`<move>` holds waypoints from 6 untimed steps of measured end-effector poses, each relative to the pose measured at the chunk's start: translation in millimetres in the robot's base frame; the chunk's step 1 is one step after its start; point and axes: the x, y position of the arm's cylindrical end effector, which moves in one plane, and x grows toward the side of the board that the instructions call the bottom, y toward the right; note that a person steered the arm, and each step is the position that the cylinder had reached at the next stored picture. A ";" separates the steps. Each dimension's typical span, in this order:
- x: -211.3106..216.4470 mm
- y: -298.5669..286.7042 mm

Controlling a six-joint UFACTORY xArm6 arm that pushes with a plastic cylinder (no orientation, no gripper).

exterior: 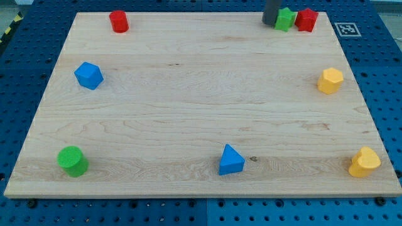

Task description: Move your arm to the top left

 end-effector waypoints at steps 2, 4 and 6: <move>18.9 -116.8; 86.8 -275.6; 36.1 -439.3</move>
